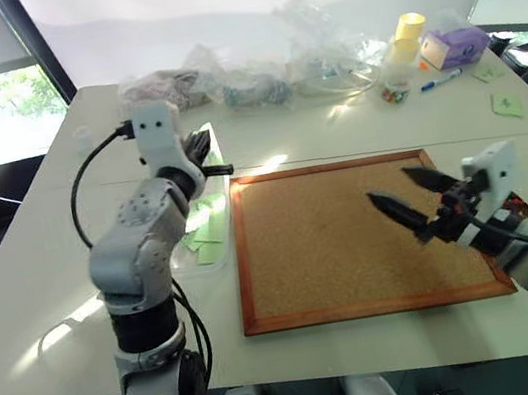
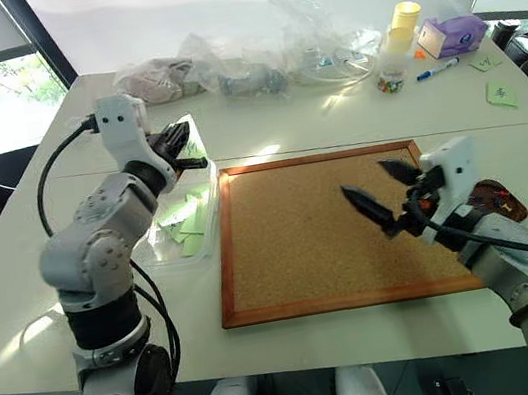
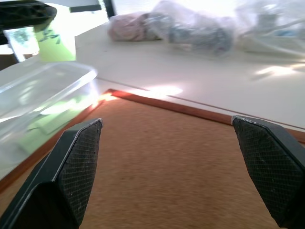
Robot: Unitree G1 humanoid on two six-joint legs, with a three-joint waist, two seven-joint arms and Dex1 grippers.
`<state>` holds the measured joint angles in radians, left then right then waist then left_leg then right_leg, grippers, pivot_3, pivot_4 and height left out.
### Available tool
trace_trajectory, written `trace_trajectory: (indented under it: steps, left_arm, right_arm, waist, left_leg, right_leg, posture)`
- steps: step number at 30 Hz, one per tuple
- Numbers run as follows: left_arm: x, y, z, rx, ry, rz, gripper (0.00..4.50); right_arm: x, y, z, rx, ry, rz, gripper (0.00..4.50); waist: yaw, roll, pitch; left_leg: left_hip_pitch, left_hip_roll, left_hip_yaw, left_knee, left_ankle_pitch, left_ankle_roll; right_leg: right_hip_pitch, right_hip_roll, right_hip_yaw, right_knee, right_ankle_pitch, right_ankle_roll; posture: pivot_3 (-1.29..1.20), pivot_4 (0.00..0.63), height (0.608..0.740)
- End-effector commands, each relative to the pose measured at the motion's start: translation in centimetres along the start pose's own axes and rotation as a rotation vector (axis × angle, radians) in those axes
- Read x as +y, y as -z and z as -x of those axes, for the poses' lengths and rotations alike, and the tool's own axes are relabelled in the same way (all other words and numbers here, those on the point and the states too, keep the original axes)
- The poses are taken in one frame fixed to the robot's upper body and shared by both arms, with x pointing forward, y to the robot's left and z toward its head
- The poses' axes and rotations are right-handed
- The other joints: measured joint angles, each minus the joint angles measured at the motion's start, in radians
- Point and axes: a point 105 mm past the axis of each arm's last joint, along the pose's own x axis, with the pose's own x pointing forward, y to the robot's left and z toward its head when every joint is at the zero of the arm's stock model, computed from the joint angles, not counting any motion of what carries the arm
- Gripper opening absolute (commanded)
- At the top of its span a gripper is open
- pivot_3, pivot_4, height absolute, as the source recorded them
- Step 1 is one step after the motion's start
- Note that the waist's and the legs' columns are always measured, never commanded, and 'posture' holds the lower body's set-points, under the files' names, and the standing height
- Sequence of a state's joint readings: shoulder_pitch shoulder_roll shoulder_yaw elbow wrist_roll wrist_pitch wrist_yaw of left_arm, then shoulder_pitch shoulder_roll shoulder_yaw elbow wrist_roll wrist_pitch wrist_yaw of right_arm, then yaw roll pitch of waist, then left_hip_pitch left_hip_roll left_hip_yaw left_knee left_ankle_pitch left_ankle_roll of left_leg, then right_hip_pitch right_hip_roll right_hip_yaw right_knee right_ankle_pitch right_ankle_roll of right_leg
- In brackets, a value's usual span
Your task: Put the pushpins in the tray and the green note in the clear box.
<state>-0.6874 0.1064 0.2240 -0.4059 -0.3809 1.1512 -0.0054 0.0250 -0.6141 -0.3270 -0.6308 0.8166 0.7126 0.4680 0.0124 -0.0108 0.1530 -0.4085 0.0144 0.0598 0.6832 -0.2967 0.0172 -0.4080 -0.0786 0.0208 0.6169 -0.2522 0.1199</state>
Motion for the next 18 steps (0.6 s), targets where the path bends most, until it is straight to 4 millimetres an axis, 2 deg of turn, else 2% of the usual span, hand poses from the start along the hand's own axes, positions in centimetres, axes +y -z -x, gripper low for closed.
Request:
trace_trajectory:
  steps: [1,4,8,11,18]
  left_arm:
    - [1.7,-0.8,0.7,0.042,-0.08,0.033,0.0]
    - [3.2,0.0,1.0,0.117,-0.146,0.122,0.0]
    - [3.5,1.7,1.2,0.22,-0.13,0.231,0.0]
    - [3.4,2.3,1.3,0.255,-0.096,0.237,0.95]
    - [2.9,2.6,1.2,0.27,-0.07,0.214,4.31]
  right_arm:
    - [2.5,-0.7,-0.4,0.004,-0.139,0.027,4.45]
    - [3.1,-0.6,-0.7,0.014,-0.163,0.041,4.45]
    - [3.4,-0.4,-0.6,0.029,-0.175,0.04,4.45]
    - [3.5,-0.3,-0.2,0.041,-0.179,0.044,4.5]
    - [3.6,0.1,0.4,0.062,-0.176,0.044,4.5]
  waist:
    - [0.001,0.0,0.0]
    - [-0.001,-0.001,0.0]
    - [0.0,-0.001,0.001]
    - [-0.001,-0.002,0.001]
    - [0.0,-0.003,0.002]
  left_leg:
    - [0.0,0.0,-0.001,0.0,0.0,0.0]
    - [0.0,-0.001,-0.001,0.0,0.0,0.0]
    - [0.0,-0.002,-0.002,0.0,0.0,0.0]
    - [0.0,-0.002,-0.002,0.0,0.0,0.0]
    - [0.0,-0.001,-0.002,0.0,0.0,-0.001]
  right_leg:
    - [0.0,0.0,-0.001,0.0,0.0,0.0]
    - [0.0,0.0,-0.001,0.0,0.0,0.0]
    - [0.001,0.0,-0.002,0.0,0.0,0.0]
    - [0.001,0.0,-0.002,0.0,0.0,0.0]
    - [0.001,0.0,-0.002,0.0,0.0,0.0]
  posture:
    - [0.0,0.15,0.74]
    - [0.0,0.15,0.74]
    - [0.0,0.15,0.74]
    - [0.0,0.15,0.74]
    - [0.0,0.15,0.74]
